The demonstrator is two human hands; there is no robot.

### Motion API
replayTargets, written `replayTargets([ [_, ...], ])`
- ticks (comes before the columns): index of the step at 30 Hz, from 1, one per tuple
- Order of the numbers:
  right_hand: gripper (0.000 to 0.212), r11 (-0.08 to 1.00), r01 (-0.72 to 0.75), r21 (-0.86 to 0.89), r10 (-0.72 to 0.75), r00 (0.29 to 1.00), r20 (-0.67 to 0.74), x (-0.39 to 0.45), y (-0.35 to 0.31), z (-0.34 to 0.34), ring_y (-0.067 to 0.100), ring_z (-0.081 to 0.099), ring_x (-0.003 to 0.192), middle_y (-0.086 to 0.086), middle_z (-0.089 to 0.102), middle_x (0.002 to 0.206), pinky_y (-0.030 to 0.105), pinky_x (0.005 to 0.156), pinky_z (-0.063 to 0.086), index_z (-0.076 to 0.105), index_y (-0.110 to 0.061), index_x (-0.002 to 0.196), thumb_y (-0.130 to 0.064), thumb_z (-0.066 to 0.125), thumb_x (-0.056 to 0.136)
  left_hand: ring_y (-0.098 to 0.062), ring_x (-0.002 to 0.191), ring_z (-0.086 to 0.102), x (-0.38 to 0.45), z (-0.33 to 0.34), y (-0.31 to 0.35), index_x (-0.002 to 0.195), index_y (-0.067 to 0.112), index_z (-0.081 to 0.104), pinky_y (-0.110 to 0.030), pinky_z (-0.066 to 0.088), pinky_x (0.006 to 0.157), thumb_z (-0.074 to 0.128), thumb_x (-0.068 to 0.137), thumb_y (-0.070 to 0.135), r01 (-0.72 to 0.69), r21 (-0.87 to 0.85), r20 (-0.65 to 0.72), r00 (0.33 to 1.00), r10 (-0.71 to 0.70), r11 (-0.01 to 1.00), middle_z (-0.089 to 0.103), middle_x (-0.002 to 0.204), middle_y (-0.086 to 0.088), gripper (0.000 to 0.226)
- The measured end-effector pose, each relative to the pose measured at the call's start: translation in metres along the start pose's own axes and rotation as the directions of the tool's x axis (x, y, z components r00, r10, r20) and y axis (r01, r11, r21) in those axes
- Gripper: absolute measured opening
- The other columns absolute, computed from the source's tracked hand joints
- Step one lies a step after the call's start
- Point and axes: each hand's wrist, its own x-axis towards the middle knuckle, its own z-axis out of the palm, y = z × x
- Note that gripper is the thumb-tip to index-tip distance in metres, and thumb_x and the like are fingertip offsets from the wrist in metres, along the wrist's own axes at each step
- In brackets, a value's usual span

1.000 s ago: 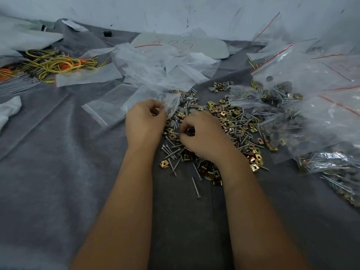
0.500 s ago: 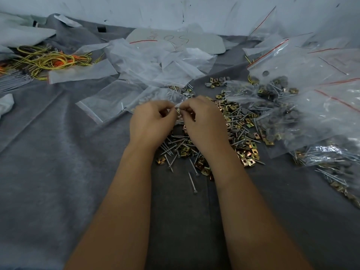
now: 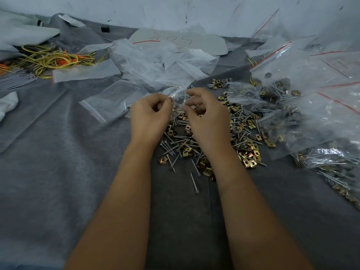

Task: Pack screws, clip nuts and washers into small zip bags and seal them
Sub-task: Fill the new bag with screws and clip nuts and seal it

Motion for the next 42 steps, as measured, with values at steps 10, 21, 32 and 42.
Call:
replayTargets([
  [10, 0.028, 0.973, 0.151, -0.176, -0.129, 0.983, 0.128, -0.002, 0.001, -0.001, 0.014, 0.056, 0.1, -0.001, 0.057, 0.111, 0.028, 0.08, 0.049, 0.071, -0.019, 0.11, -0.004, 0.063, 0.088, 0.0, 0.046, 0.041, 0.001, 0.0, 0.001, 0.075, 0.032, 0.067, -0.009, 0.034, 0.046, 0.059, 0.091, 0.009, 0.004, -0.027, -0.026, 1.0, -0.004, 1.0, 0.055, 0.062, -0.006, 0.029],
  [21, 0.029, 0.975, 0.15, -0.165, -0.136, 0.986, 0.096, -0.001, 0.001, -0.003, 0.008, 0.055, 0.093, 0.0, 0.06, 0.109, 0.024, 0.08, 0.047, 0.068, -0.017, 0.12, -0.01, 0.063, 0.092, -0.008, 0.064, 0.051, 0.002, -0.004, -0.004, 0.098, 0.014, 0.074, -0.026, 0.043, 0.063, 0.053, 0.093, 0.022, -0.059, 0.18, -0.341, 0.932, 0.118, 0.982, 0.054, 0.065, 0.012, 0.023],
  [32, 0.03, 0.834, 0.155, -0.529, 0.071, 0.921, 0.382, 0.0, 0.005, -0.006, 0.026, 0.047, 0.112, 0.001, 0.064, 0.111, 0.044, 0.096, 0.041, 0.07, -0.022, 0.113, -0.032, 0.058, 0.088, -0.003, 0.052, 0.048, 0.007, 0.003, -0.015, 0.09, 0.025, 0.072, -0.027, 0.034, 0.053, 0.055, 0.094, 0.026, -0.05, 0.363, -0.033, 0.997, 0.067, 0.93, 0.055, 0.058, 0.011, 0.018],
  [42, 0.039, 0.753, 0.141, -0.643, 0.132, 0.925, 0.357, -0.003, 0.002, 0.0, 0.028, 0.04, 0.123, 0.002, 0.057, 0.118, 0.047, 0.101, 0.029, 0.062, -0.02, 0.113, -0.045, 0.057, 0.084, 0.005, 0.051, 0.049, 0.006, 0.007, -0.019, 0.114, 0.028, 0.069, -0.025, 0.032, 0.051, 0.055, 0.093, 0.026, -0.063, 0.316, 0.066, 0.997, 0.045, 0.947, 0.054, 0.054, 0.018, 0.025],
])
